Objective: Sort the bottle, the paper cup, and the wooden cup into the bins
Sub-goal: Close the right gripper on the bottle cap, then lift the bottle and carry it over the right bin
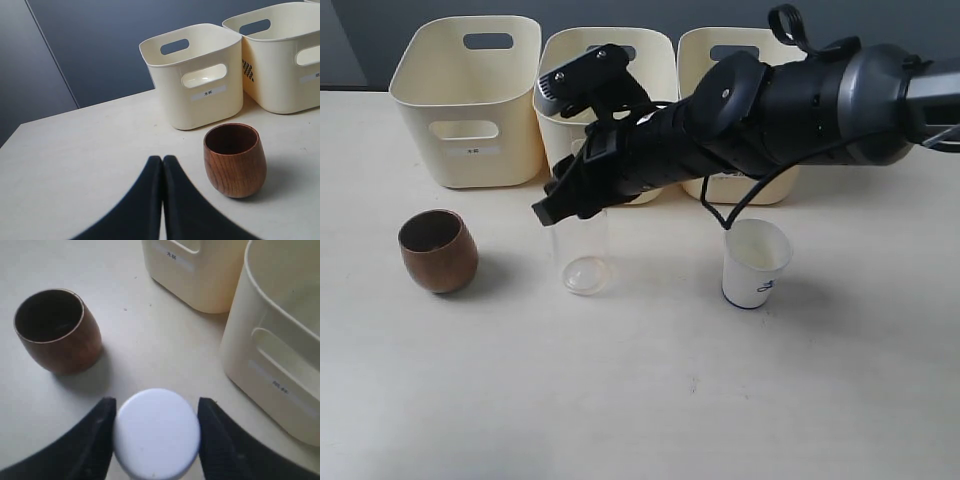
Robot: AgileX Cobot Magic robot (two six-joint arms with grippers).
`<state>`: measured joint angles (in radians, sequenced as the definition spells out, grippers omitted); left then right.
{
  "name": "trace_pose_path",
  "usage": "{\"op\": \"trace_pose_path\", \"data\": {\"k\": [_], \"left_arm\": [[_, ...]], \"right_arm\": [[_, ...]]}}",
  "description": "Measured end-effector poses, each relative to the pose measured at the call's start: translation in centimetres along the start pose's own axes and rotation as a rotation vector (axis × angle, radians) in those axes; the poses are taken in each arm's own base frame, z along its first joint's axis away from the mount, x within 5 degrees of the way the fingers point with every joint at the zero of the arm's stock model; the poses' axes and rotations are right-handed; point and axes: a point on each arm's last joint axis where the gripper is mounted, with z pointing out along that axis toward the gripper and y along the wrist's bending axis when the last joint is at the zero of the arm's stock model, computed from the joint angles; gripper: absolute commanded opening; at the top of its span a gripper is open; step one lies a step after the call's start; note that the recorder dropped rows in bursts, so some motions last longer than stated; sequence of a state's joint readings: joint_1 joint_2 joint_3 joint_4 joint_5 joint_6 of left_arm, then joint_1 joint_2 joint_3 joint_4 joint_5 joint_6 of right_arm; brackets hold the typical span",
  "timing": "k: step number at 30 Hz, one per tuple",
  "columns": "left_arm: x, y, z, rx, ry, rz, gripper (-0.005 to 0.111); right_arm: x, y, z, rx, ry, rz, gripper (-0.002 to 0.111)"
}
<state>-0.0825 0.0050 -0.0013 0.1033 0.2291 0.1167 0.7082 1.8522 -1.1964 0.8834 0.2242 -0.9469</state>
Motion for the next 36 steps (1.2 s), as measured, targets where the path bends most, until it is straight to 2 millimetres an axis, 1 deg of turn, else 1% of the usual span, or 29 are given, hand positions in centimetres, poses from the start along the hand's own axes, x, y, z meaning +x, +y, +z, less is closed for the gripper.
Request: {"op": "trace_pose_path", "data": {"k": [4,6,7,8,9,10,11,12,13,16,17,19,22,24,26,29,32,36], "left_arm": [[0.0,0.0,0.0,0.0,0.0,0.0,0.0],[0.0,0.0,0.0,0.0,0.0,0.0,0.0],[0.0,0.0,0.0,0.0,0.0,0.0,0.0],[0.0,0.0,0.0,0.0,0.0,0.0,0.0],[0.0,0.0,0.0,0.0,0.0,0.0,0.0],[0.0,0.0,0.0,0.0,0.0,0.0,0.0],[0.0,0.0,0.0,0.0,0.0,0.0,0.0],[0.0,0.0,0.0,0.0,0.0,0.0,0.0],[0.0,0.0,0.0,0.0,0.0,0.0,0.0],[0.0,0.0,0.0,0.0,0.0,0.0,0.0],[0.0,0.0,0.0,0.0,0.0,0.0,0.0],[0.0,0.0,0.0,0.0,0.0,0.0,0.0],[0.0,0.0,0.0,0.0,0.0,0.0,0.0],[0.0,0.0,0.0,0.0,0.0,0.0,0.0],[0.0,0.0,0.0,0.0,0.0,0.0,0.0],[0.0,0.0,0.0,0.0,0.0,0.0,0.0],[0.0,0.0,0.0,0.0,0.0,0.0,0.0],[0.0,0.0,0.0,0.0,0.0,0.0,0.0]], "right_arm": [[-0.2,0.0,-0.2,0.003,-0.008,-0.031,-0.001],[-0.8,0.2,-0.8,0.017,-0.035,-0.055,-0.001],[-1.7,0.5,-1.8,0.042,-0.085,-0.089,-0.001],[-2.2,0.7,-2.4,0.053,-0.11,-0.1,-0.001],[-3.5,1.3,-4.0,0.082,-0.178,-0.137,-0.001],[-4.1,1.6,-4.9,0.093,-0.213,-0.152,-0.001],[-5.4,1.9,-6.8,0.122,-0.288,-0.17,-0.001],[-5.8,2.0,-7.6,0.136,-0.318,-0.173,-0.001],[-6.9,2.0,-9.7,0.168,-0.389,-0.177,-0.001],[-8.0,1.9,-12.2,0.219,-0.483,-0.175,-0.001],[-8.6,1.8,-13.6,0.251,-0.533,-0.174,-0.001],[-9.0,1.5,-14.4,0.297,-0.579,-0.181,-0.001],[-8.6,0.4,-14.8,0.437,-0.617,-0.164,-0.001],[-8.0,-0.8,-15.0,0.58,-0.584,-0.147,-0.001],[-7.5,-1.9,-15.2,0.661,-0.525,-0.149,-0.001],[-6.6,-4.3,-15.3,0.682,-0.449,-0.078,-0.001],[-5.8,-6.5,-15.1,0.657,-0.411,-0.014,-0.001],[-4.7,-9.2,-14.4,0.68,-0.36,0.03,-0.001]]}}
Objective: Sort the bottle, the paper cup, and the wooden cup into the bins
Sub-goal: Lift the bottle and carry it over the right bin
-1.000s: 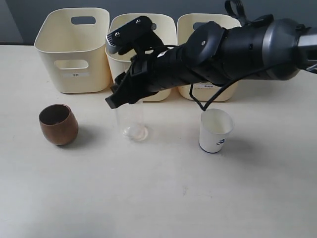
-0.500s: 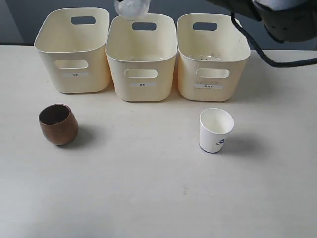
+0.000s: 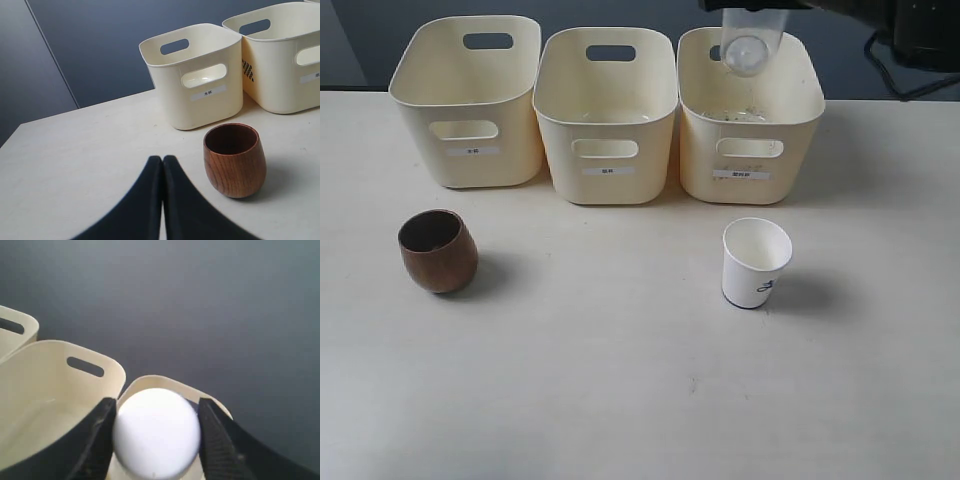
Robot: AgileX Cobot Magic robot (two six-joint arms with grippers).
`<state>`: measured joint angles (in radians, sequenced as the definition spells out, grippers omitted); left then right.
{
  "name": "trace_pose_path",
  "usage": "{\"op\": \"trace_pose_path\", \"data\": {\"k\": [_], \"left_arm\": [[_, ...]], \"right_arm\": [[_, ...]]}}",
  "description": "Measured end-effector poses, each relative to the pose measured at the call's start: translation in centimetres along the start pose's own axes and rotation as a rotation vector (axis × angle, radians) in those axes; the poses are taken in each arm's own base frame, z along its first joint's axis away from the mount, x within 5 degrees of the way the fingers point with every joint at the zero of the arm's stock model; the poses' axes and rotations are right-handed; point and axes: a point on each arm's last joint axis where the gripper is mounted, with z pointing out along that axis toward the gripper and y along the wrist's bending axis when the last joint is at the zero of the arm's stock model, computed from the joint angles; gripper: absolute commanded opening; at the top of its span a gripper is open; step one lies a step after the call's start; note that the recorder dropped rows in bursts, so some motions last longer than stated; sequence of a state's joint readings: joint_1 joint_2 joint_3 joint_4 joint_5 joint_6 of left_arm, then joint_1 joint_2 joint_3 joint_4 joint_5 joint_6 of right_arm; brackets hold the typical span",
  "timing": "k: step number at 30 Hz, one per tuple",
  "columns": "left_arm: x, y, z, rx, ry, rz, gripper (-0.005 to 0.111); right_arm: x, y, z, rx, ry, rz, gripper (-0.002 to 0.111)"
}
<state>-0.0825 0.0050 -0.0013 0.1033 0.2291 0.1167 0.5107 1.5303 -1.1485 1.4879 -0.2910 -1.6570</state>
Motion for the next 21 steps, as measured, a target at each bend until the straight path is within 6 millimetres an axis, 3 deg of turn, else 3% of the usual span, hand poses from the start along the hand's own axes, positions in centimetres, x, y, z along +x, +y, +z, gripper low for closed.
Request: {"op": "trace_pose_path", "data": {"k": [6,10,21], "left_arm": [[0.0,0.0,0.0,0.0,0.0,0.0,0.0],[0.0,0.0,0.0,0.0,0.0,0.0,0.0],[0.0,0.0,0.0,0.0,0.0,0.0,0.0]], "right_arm": [[3.0,-1.4,3.4,-0.061,0.095,0.033,-0.001],[3.8,-1.8,5.7,-0.089,0.118,0.053,-0.001],[5.4,-0.7,12.0,-0.12,0.145,0.066,-0.001]]}}
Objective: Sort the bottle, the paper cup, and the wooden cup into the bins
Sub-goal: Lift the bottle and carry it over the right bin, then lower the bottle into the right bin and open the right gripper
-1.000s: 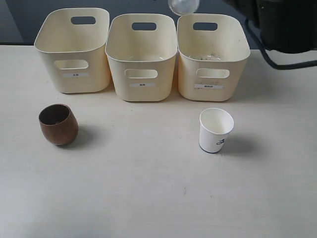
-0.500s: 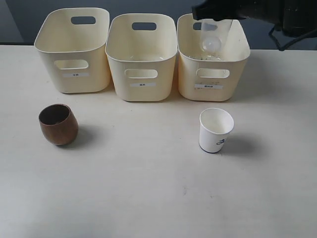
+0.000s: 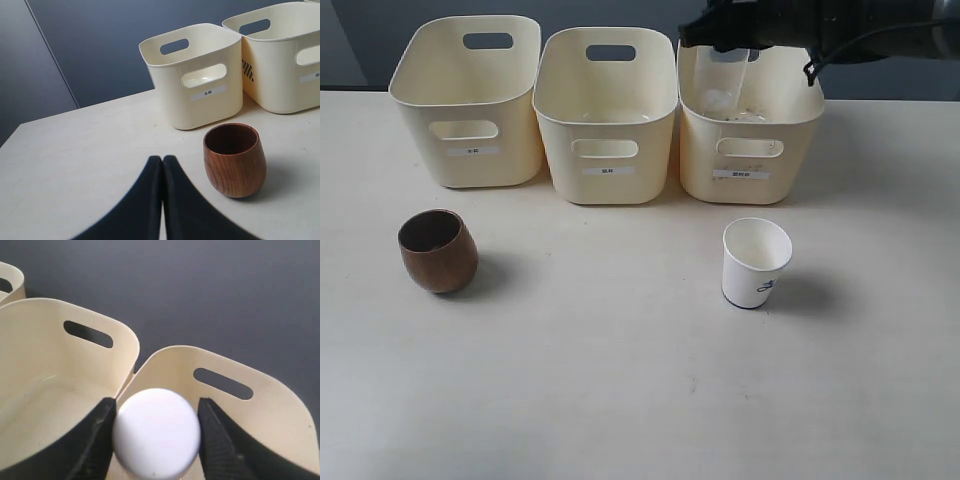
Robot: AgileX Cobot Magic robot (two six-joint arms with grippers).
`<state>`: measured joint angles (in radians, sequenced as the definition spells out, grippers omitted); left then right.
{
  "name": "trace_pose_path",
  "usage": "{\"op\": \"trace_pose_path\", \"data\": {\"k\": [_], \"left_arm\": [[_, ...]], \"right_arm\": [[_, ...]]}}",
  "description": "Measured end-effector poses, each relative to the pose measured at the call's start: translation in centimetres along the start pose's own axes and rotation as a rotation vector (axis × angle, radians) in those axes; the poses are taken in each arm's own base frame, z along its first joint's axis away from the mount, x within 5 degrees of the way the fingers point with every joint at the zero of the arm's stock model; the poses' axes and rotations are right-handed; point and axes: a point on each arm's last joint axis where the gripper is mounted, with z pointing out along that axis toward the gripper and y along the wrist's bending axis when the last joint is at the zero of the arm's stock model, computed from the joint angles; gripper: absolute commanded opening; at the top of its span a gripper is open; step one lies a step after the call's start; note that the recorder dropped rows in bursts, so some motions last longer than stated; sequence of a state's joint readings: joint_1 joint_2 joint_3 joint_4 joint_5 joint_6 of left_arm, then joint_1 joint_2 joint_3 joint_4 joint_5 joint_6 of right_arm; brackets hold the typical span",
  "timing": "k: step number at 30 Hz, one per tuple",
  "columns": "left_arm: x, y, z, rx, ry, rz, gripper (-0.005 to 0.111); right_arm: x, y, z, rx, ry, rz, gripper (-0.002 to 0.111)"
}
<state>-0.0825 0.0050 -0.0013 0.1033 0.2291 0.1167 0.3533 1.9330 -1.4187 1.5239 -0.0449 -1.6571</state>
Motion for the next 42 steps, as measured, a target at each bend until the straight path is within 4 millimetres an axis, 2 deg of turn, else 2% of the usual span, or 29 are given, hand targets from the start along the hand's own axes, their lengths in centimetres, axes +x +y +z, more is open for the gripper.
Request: {"op": "trace_pose_path", "data": {"k": [6,16,25,34,37,42], "left_arm": [[0.0,0.0,0.0,0.0,0.0,0.0,0.0],[0.0,0.0,0.0,0.0,0.0,0.0,0.0],[0.0,0.0,0.0,0.0,0.0,0.0,0.0],[0.0,0.0,0.0,0.0,0.0,0.0,0.0],[0.0,0.0,0.0,0.0,0.0,0.0,0.0],[0.0,0.0,0.0,0.0,0.0,0.0,0.0]], "right_arm": [[2.3,0.4,3.1,-0.008,0.057,0.003,-0.001],[4.2,-1.3,4.3,-0.036,0.095,0.086,-0.001],[5.2,-1.1,5.1,-0.045,0.12,0.092,-0.001],[5.4,-1.2,5.4,-0.031,0.124,0.094,0.0],[5.4,-1.2,5.4,-0.031,0.124,0.095,0.012],[5.4,-1.2,5.4,-0.032,0.124,0.091,0.05]]}}
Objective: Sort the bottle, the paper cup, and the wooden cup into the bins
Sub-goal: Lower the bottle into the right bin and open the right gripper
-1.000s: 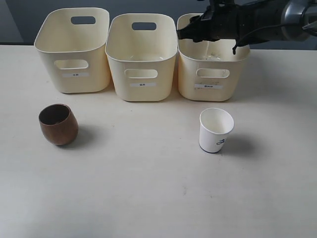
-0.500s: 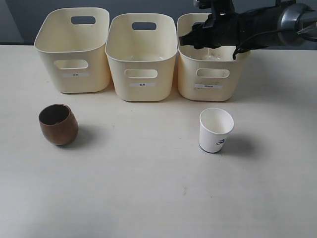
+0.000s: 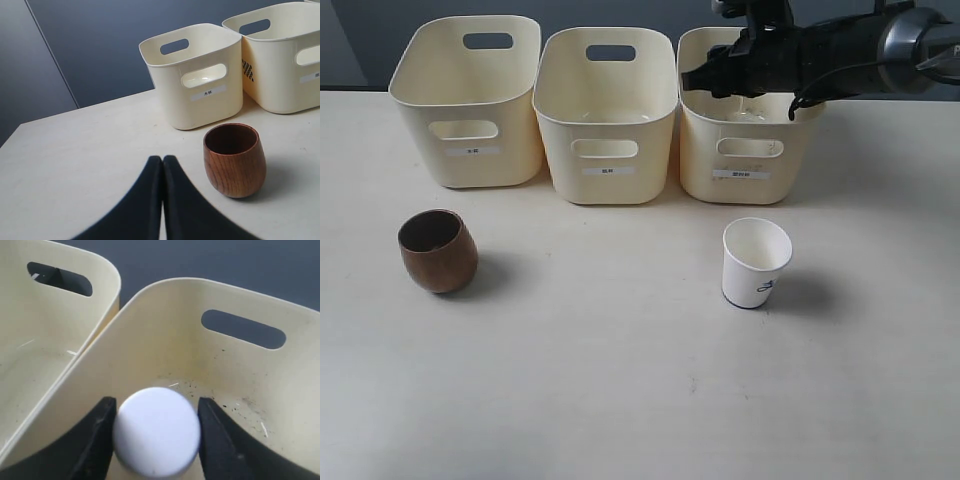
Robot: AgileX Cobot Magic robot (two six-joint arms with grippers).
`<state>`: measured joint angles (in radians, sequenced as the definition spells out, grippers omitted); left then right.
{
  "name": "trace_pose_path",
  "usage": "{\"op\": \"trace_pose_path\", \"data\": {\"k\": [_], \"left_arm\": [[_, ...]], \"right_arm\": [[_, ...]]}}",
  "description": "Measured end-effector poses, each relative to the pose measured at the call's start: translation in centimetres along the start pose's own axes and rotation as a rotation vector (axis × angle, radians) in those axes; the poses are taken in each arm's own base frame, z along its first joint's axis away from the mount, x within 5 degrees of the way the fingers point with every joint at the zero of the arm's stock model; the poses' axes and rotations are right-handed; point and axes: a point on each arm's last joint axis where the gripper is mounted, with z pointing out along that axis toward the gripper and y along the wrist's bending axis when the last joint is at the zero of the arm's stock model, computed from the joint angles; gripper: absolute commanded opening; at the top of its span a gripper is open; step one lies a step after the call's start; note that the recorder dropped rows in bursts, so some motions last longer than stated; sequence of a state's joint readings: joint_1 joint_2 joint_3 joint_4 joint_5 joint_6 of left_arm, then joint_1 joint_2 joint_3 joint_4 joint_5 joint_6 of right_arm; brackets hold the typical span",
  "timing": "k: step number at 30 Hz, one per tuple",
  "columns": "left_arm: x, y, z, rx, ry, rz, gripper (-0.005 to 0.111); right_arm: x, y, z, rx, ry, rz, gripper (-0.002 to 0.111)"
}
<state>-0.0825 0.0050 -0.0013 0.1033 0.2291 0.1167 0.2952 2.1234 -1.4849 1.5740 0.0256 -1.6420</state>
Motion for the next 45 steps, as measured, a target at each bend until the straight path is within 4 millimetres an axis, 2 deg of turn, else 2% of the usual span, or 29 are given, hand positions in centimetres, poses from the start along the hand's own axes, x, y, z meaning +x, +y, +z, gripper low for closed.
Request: {"op": "trace_pose_path", "data": {"k": [2,5,18,27,37,45], "left_arm": [[0.0,0.0,0.0,0.0,0.0,0.0,0.0],[0.0,0.0,0.0,0.0,0.0,0.0,0.0],[0.0,0.0,0.0,0.0,0.0,0.0,0.0],[0.0,0.0,0.0,0.0,0.0,0.0,0.0],[0.0,0.0,0.0,0.0,0.0,0.0,0.0],[0.0,0.0,0.0,0.0,0.0,0.0,0.0]], "right_arm": [[0.0,0.0,0.0,0.0,0.0,0.0,0.059],[0.4,0.0,0.3,0.001,0.012,-0.004,0.064],[0.3,0.4,0.4,-0.041,0.005,-0.006,0.064],[-1.9,0.5,-1.3,-0.065,-0.055,0.006,0.064],[-4.6,1.7,-4.4,-0.111,-0.132,-0.022,0.064],[-6.6,2.3,-10.3,-0.113,-0.205,-0.064,0.059]]}}
